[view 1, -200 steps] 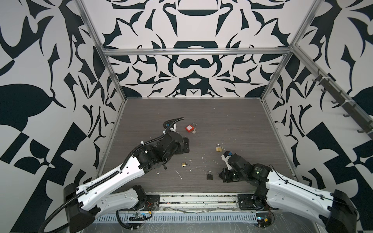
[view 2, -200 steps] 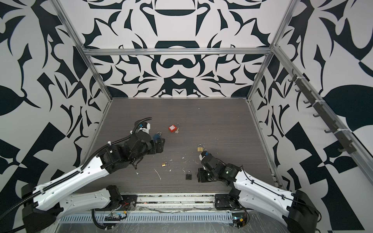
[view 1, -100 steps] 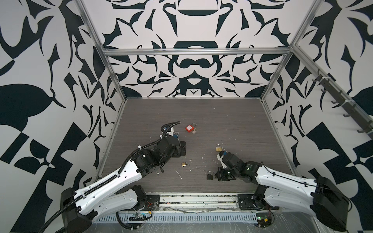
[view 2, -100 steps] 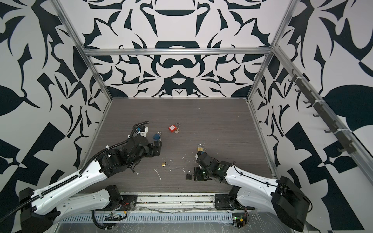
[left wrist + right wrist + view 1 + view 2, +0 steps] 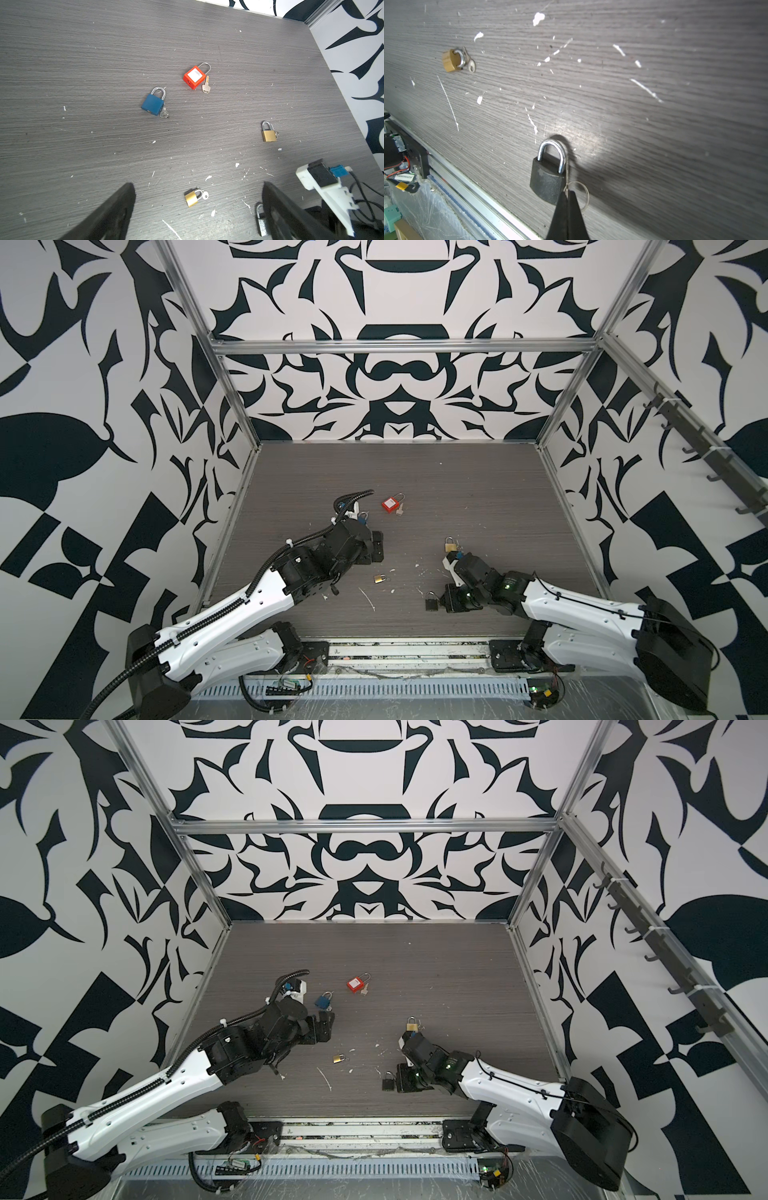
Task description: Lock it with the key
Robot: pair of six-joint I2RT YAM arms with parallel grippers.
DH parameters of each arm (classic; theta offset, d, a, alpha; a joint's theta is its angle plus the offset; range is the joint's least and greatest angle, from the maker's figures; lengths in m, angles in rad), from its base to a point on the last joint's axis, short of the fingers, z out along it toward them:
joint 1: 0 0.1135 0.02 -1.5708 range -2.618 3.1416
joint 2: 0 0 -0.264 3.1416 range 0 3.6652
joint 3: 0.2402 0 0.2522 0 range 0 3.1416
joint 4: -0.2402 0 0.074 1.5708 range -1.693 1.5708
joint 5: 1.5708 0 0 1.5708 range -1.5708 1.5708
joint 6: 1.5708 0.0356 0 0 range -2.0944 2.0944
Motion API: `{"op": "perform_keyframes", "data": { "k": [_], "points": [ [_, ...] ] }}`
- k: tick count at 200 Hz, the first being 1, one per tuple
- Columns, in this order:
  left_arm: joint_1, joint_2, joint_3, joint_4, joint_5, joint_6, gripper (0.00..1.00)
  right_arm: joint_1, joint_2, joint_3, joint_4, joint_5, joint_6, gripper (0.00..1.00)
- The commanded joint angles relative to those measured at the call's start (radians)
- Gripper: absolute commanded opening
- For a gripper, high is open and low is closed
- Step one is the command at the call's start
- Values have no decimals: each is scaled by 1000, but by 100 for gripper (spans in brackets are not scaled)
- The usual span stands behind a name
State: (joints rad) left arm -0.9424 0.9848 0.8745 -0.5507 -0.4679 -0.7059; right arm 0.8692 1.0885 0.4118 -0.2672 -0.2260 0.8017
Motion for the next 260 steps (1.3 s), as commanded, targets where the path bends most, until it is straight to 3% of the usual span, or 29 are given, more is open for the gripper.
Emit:
{"op": "perform_keyframes", "data": {
  "k": [1,117,164,191,211,260],
  "points": [
    [4,-9,21,-13,-12,2,97,-4,5,17,-11,9,-16,10],
    [4,-36,14,-34,-32,5,97,-4,-52,92,-125,74,-53,27],
    [4,-55,10,-47,-43,4,97,-4,-65,70,-118,71,0,44],
    [4,-61,2,-42,-49,5,97,-4,-89,45,-108,83,35,62],
    [4,-55,1,-38,-45,5,97,-5,-100,29,-106,98,58,70],
    [4,-45,9,-43,-44,9,97,-4,-90,-31,-18,88,138,78]
  ]
}}
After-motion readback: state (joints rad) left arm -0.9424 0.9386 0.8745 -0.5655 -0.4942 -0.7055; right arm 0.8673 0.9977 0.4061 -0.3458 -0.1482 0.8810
